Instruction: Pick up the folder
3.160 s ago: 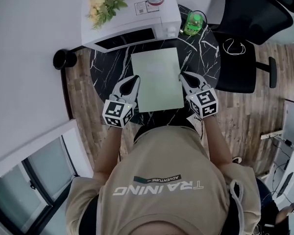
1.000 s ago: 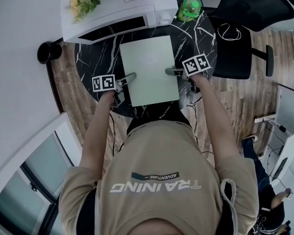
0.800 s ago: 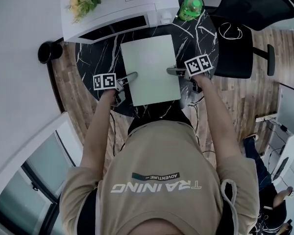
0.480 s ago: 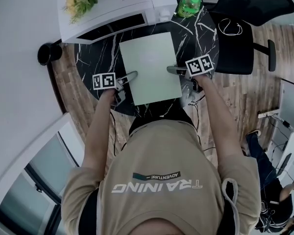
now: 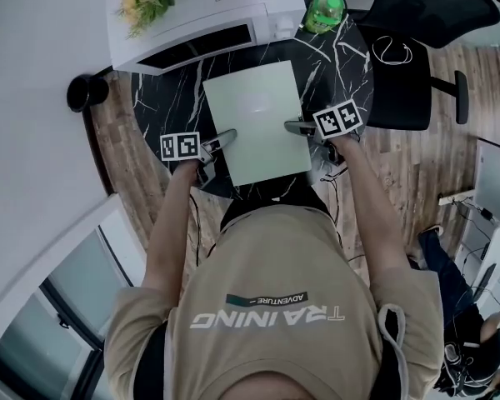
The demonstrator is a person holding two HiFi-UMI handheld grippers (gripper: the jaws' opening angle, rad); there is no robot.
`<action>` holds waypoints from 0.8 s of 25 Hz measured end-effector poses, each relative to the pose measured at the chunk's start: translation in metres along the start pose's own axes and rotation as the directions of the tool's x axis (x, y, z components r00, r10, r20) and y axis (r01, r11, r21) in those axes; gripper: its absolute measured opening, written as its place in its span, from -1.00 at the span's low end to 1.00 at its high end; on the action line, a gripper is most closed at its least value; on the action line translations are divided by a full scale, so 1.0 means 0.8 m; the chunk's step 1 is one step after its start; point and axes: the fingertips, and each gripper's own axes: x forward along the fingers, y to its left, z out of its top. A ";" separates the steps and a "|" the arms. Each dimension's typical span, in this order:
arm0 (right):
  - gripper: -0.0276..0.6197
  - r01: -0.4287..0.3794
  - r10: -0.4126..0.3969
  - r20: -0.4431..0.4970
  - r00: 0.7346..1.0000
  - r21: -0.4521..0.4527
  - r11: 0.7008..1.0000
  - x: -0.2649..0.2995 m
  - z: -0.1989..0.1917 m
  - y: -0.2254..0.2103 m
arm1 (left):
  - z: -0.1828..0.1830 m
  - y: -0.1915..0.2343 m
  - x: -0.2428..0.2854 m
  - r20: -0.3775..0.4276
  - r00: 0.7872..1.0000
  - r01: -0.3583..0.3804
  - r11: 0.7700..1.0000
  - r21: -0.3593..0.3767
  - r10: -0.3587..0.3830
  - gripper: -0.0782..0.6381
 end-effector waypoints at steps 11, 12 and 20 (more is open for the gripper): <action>-0.08 0.064 -0.030 0.186 0.982 -0.177 0.982 -0.053 0.031 0.070 | 0.017 -0.063 -0.051 0.109 0.994 -0.024 0.978 0.207 0.002 0.05; -0.08 0.074 -0.034 0.207 0.978 -0.188 0.979 -0.061 0.036 0.076 | 0.023 -0.071 -0.055 0.125 0.992 -0.028 0.973 0.230 -0.001 0.05; -0.08 0.152 -0.040 0.347 0.937 -0.302 0.941 -0.120 0.070 0.128 | 0.048 -0.139 -0.088 0.215 0.975 -0.033 0.929 0.368 -0.050 0.05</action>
